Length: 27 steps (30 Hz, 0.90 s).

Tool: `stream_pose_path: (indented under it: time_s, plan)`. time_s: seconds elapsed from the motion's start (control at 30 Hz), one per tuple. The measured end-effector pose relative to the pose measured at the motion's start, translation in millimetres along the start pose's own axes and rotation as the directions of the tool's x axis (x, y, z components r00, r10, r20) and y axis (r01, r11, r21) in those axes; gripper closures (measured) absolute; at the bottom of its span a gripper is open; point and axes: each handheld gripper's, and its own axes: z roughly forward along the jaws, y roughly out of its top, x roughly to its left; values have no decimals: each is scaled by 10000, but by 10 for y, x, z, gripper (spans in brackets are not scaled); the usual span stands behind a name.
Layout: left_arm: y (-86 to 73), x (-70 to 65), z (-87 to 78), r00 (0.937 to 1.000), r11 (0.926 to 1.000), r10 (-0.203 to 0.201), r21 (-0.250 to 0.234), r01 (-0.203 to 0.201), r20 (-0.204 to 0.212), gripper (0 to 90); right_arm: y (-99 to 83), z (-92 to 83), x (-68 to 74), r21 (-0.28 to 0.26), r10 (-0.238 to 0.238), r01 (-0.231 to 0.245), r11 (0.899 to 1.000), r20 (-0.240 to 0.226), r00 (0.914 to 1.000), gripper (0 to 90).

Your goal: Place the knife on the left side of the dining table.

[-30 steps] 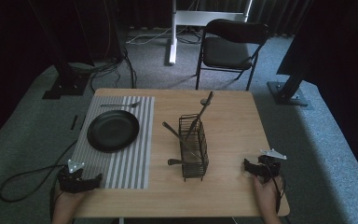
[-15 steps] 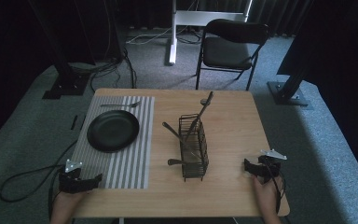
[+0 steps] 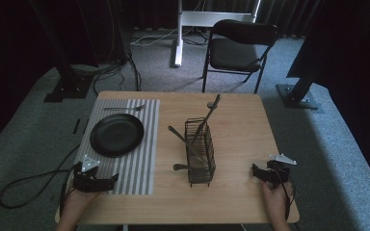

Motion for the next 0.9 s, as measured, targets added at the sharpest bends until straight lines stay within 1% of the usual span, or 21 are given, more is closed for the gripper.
stream_pose_path:
  time_s: [0.07,0.1,0.13,0.17,0.2,0.27,0.3,0.33,0.37,0.4,0.43,0.53,0.57,0.6,0.63,0.7,0.77,0.83,0.87,0.9]
  plan:
    - [71,-68,-3,9996,9997,215,-68,-214,172,16,-1,-1,0,-3,5,-5,10000,8,10000,113]
    - [71,-68,-3,9996,9997,215,-68,-214,172,16,-1,-1,0,-3,5,-5,10000,8,10000,113]
    - [154,-128,-4,9983,9993,327,-196,-318,479,16,-1,-1,0,-1,8,-8,10000,6,10000,113]
    - [154,-128,-4,9983,9993,327,-196,-318,479,16,-1,-1,0,-1,8,-8,10000,6,10000,113]
    - [188,-154,-2,9979,9988,416,-260,-403,487,16,-1,-1,0,-2,5,-5,10000,8,10000,113]
    - [287,-215,2,9962,9975,635,-363,-614,602,16,-1,0,0,-4,3,-3,10000,9,10000,113]
    - [334,-241,3,9949,9969,702,-401,-674,731,17,-1,-1,0,-3,6,-6,10000,8,10000,113]
    - [334,-241,3,9949,9969,702,-401,-674,731,17,-1,-1,0,-3,6,-6,10000,8,10000,113]
    - [397,-280,2,9933,9955,846,-485,-810,788,17,-1,-1,0,-3,5,-5,10000,8,10000,113]
    - [397,-280,2,9933,9955,846,-485,-810,788,17,-1,-1,0,-3,5,-5,10000,8,10000,113]
    - [449,-313,3,9909,9942,980,-529,-934,928,17,-1,-1,-1,1,-7,7,10000,11,10000,113]
    - [556,-385,0,9853,9913,1171,-743,-1085,1243,17,-1,0,-1,-9,0,0,10000,7,10000,113]
    - [588,-406,0,9844,9904,1210,-816,-1112,1275,17,-1,0,0,-5,0,0,10000,8,10000,113]
    - [588,-406,0,9844,9904,1210,-816,-1112,1275,17,-1,0,0,-5,0,0,10000,8,10000,113]
    - [661,-455,-1,9798,9878,1376,-936,-1249,1452,17,-1,0,-1,-9,-1,1,10000,8,10000,113]
    - [727,-501,-3,9752,9848,1572,-979,-1431,1555,17,-2,0,-2,-12,-14,14,10000,11,10000,113]
    - [794,-540,-2,9714,9830,1650,-1093,-1478,1706,17,-3,-1,-2,-12,-2,2,10000,15,10000,113]
    - [866,-577,-7,9685,9805,1754,-1201,-1556,1770,17,-3,-1,-2,-12,-5,5,10000,18,10000,113]
    - [904,-594,-10,9654,9789,1840,-1227,-1631,1846,17,-3,-1,-2,-11,-5,5,10000,19,10000,113]
    - [904,-594,-10,9654,9789,1840,-1227,-1631,1846,17,-3,-1,-2,-11,-5,5,10000,19,10000,113]
